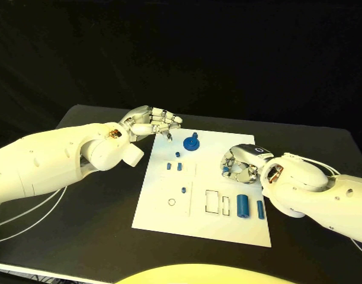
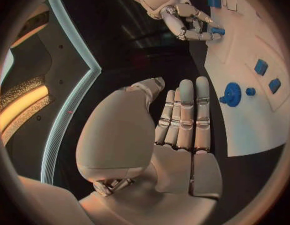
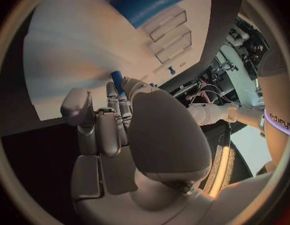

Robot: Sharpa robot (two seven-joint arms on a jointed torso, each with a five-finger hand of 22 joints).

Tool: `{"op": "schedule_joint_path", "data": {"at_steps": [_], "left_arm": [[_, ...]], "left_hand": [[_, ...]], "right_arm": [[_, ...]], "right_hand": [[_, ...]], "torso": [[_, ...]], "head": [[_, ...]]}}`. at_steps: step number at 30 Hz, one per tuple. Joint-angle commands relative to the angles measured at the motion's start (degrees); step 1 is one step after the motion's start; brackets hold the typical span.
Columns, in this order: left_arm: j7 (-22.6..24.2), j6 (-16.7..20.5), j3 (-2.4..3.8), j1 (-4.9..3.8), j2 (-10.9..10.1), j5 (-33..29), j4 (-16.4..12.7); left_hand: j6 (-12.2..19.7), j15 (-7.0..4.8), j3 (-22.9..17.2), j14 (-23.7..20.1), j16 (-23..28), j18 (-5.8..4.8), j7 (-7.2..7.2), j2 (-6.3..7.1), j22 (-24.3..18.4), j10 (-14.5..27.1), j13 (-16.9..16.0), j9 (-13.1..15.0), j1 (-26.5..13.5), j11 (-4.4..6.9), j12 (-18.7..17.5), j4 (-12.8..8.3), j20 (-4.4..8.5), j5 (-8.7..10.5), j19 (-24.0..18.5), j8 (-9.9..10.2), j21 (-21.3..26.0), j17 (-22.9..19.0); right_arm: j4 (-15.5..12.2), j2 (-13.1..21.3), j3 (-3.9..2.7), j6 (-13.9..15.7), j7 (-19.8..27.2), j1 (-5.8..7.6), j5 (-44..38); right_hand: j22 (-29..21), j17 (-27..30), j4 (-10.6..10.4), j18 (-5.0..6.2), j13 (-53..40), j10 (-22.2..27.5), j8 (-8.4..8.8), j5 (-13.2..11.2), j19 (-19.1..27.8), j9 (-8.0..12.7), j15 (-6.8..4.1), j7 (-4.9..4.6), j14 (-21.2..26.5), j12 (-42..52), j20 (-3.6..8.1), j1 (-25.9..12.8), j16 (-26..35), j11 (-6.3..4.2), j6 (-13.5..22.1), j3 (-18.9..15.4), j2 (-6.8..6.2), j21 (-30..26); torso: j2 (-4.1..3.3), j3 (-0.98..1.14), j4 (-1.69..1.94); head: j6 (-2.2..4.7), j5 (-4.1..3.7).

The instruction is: Assemble the parts on the task board

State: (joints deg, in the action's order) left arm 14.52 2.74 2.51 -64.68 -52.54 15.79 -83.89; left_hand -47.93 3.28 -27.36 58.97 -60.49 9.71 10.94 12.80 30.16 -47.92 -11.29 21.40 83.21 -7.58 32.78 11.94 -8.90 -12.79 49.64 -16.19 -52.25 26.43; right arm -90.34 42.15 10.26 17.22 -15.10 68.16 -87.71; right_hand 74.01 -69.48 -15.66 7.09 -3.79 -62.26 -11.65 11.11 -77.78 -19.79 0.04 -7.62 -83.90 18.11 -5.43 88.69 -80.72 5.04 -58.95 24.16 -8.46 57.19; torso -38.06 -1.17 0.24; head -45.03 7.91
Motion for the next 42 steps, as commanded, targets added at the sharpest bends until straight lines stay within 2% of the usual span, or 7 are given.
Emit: {"op": "schedule_joint_path", "data": {"at_steps": [1, 6, 17, 25, 30, 36, 42], "left_arm": [[0.2, -1.1, 0.03, -0.02, 0.1, -0.4, -0.1], [0.2, -1.1, 0.03, -0.02, 0.1, -0.4, 0.0], [0.3, -1.1, 0.03, -0.02, 0.0, -0.3, 0.0], [0.3, -1.0, 0.03, -0.02, 0.0, -0.3, 0.0], [0.3, -1.1, 0.03, -0.02, 0.0, -0.3, -0.1], [0.4, -1.2, 0.03, -0.02, 0.1, -0.3, 0.0], [0.5, -1.4, 0.03, -0.01, 0.4, -0.2, -0.1]], "left_hand": [[0.5, 0.25, 0.2, -0.2, 0.2, 0.79, 0.04, -0.21, -0.1, 0.3, 0.1, -0.1, 0.0, -0.09, -0.3, 0.0, -0.23, 0.05, 0.0, -0.4, 0.2, -0.1], [0.5, 0.25, 0.2, -0.2, 0.2, 0.79, 0.04, -0.21, -0.1, 0.3, 0.1, -0.1, 0.0, -0.09, -0.3, 0.0, -0.23, 0.05, 0.0, -0.4, 0.2, -0.1], [0.5, 0.26, 0.2, -0.2, 0.2, 0.80, 0.02, -0.36, -0.1, 0.3, 0.1, -0.1, 0.0, -0.09, -0.3, 0.0, -0.25, 0.03, 0.0, -0.5, 0.3, -0.1], [0.5, 0.26, 0.2, -0.2, 0.2, 0.80, 0.02, -0.36, -0.1, 0.3, 0.1, -0.1, 0.0, -0.09, -0.3, 0.0, -0.25, 0.03, 0.0, -0.5, 0.3, -0.1], [0.5, 0.26, 0.2, -0.2, 0.2, 0.80, 0.02, -0.36, -0.1, 0.3, 0.1, -0.1, 0.0, -0.09, -0.3, 0.0, -0.25, 0.03, 0.0, -0.5, 0.3, -0.1], [0.4, 0.26, 0.3, -0.3, 0.3, 0.80, 0.02, -0.41, -0.2, 0.3, 0.1, 0.0, 0.0, -0.09, -0.3, 0.1, -0.26, 0.04, 0.0, -0.5, 0.4, -0.1], [0.4, 0.27, 0.3, -0.3, 0.3, 0.80, 0.02, -0.38, -0.2, 0.3, 0.1, 0.0, -0.1, -0.10, -0.3, 0.1, -0.26, 0.05, 0.0, -0.5, 0.4, -0.1]], "right_arm": [[0.0, -0.2, 0.19, 0.4, -0.3, -0.38, -1.0], [-0.1, -0.2, 0.20, 1.5, -0.4, -0.47, -1.1], [-1.8, 1.1, 0.15, 5.9, 0.6, -0.41, -0.5], [-5.9, 3.5, -0.23, 9.0, 2.0, 0.96, 0.3], [-9.3, 4.4, -0.43, 10.5, 3.0, 1.60, 1.2], [-11.2, 2.2, -0.48, 10.8, 3.9, 1.21, 2.5], [-11.0, -2.2, -0.44, 10.6, 4.8, -0.33, 2.9]], "right_hand": [[0.4, -0.1, 0.4, -0.92, -0.7, -2.4, -1.21, 0.4, -0.6, -0.8, -0.76, 0.42, -2.0, 1.0, 0.21, -0.9, -0.3, -1.33, -0.8, 2.5, 0.31, 0.6], [1.4, -0.4, 2.6, -1.14, -1.1, -4.2, -3.32, 0.3, -1.0, -2.5, -1.31, 0.86, -2.1, 1.5, 0.70, -2.6, -0.5, -1.94, -1.2, 6.7, -0.46, 1.7], [2.6, -0.9, 6.5, -1.37, -1.5, -5.2, -5.28, 0.2, -1.4, -4.5, -1.47, 0.83, -2.3, 1.4, 0.98, -5.4, -0.8, -2.14, -0.6, 12.2, -1.41, 3.1], [3.1, -1.2, 7.7, -1.48, -1.6, -5.4, -5.76, 0.1, -1.7, -5.0, -1.47, 0.75, -2.3, 1.3, 0.99, -6.4, -0.9, -2.11, -0.5, 13.3, -1.81, 3.7], [3.2, -1.2, 7.8, -1.52, -1.7, -5.4, -5.78, 0.1, -1.7, -5.1, -1.47, 0.74, -2.4, 1.3, 0.99, -6.5, -1.0, -2.10, -0.4, 13.4, -1.86, 3.9], [3.3, -1.2, 8.2, -1.54, -1.7, -5.4, -5.87, 0.0, -1.8, -5.2, -1.44, 0.62, -2.4, 1.2, 0.98, -6.8, -1.0, -2.06, -0.3, 13.4, -2.17, 4.0], [3.2, -1.3, 8.4, -1.49, -1.7, -5.4, -5.90, 0.0, -1.7, -5.3, -1.43, 0.54, -2.4, 1.2, 0.98, -6.9, -1.0, -2.02, -0.2, 13.6, -2.14, 3.7]], "torso": [[0.00, 0.03, 0.01], [0.01, 0.01, 0.00], [0.05, -0.02, 0.02], [0.11, -0.12, -0.09], [0.05, -0.07, 0.01], [0.07, -0.01, -0.10], [0.02, -0.03, 0.09]], "head": [[-0.04, -0.01], [-0.09, -0.02], [0.02, -0.01], [0.17, -0.07], [0.13, -0.04], [0.22, 0.09], [0.09, 0.32]]}}
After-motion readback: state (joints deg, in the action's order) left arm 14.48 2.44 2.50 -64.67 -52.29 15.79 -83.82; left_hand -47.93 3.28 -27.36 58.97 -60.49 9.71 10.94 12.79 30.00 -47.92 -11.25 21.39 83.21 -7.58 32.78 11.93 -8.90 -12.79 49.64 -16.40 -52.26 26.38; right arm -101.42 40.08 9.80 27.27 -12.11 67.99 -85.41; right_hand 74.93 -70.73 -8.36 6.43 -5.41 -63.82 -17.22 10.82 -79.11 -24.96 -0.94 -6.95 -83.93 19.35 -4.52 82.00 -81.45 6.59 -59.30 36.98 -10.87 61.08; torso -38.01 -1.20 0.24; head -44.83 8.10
